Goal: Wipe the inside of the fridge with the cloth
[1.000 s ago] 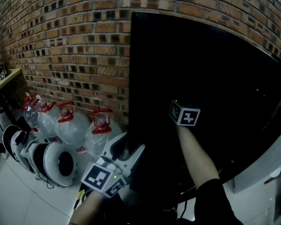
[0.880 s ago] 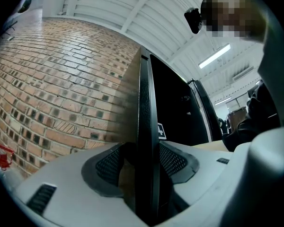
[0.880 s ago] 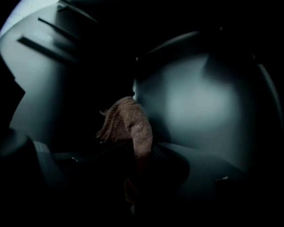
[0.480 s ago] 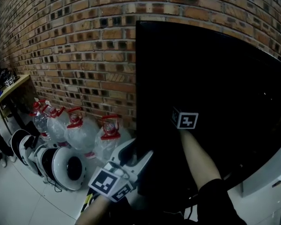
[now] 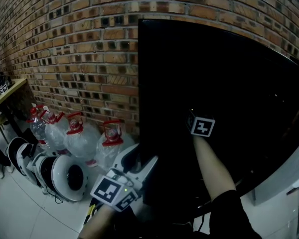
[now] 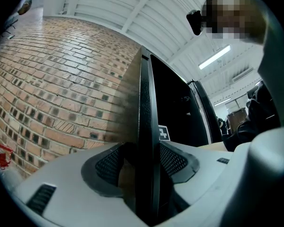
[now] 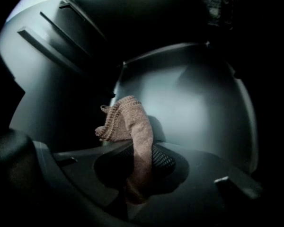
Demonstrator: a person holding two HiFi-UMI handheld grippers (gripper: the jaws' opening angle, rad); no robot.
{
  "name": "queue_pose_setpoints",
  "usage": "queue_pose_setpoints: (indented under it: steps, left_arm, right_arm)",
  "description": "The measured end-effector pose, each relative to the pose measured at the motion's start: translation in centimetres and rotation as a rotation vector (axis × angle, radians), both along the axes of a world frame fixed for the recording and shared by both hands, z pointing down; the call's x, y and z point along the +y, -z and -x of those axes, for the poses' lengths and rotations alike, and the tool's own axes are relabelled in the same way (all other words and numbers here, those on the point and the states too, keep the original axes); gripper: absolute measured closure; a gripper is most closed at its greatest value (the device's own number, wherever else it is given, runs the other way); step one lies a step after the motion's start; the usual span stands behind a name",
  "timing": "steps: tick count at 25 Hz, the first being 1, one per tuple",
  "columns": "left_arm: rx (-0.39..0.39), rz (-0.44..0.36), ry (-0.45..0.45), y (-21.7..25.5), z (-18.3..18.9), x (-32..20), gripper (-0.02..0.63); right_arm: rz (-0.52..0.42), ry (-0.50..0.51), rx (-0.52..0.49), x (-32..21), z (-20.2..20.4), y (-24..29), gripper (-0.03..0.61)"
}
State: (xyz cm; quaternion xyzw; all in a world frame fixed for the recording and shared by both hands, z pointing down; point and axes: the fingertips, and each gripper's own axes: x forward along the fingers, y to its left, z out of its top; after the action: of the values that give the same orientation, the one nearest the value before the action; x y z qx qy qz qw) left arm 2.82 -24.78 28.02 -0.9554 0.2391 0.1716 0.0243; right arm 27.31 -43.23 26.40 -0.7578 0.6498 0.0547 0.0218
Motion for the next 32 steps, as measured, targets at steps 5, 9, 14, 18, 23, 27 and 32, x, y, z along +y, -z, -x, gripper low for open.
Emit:
queue_pose_setpoints:
  steps: [5, 9, 14, 18, 23, 27, 32]
  left_arm:
    - [0.004, -0.002, -0.004, -0.1, 0.1, 0.0, 0.373]
    - [0.007, -0.004, -0.009, 0.0, 0.2, 0.0, 0.371]
    - [0.009, 0.000, -0.011, 0.0, 0.0, 0.1, 0.371]
    - [0.016, -0.001, -0.009, 0.1, 0.0, 0.0, 0.371]
    - [0.027, 0.005, -0.008, 0.1, 0.1, 0.0, 0.371]
    - [0.041, 0.009, -0.011, 0.0, 0.1, 0.1, 0.368]
    - [0.028, 0.009, -0.012, 0.0, 0.0, 0.0, 0.370]
  right_arm:
    - [0.002, -0.081, -0.021, 1.9, -3.7, -0.5, 0.505]
    - [0.003, -0.129, -0.032, 3.4, -5.9, -0.3, 0.505]
    - [-0.001, -0.194, -0.024, 4.9, -8.6, 0.1, 0.505]
    - [-0.004, -0.261, -0.029, 5.9, -10.3, 0.5, 0.505]
    - [-0.011, -0.346, -0.065, 7.2, -12.4, 0.2, 0.505]
    - [-0.031, -0.411, -0.040, 7.9, -13.2, 0.1, 0.505]
    - [-0.060, -0.420, -0.075, 8.2, -13.5, 0.2, 0.505]
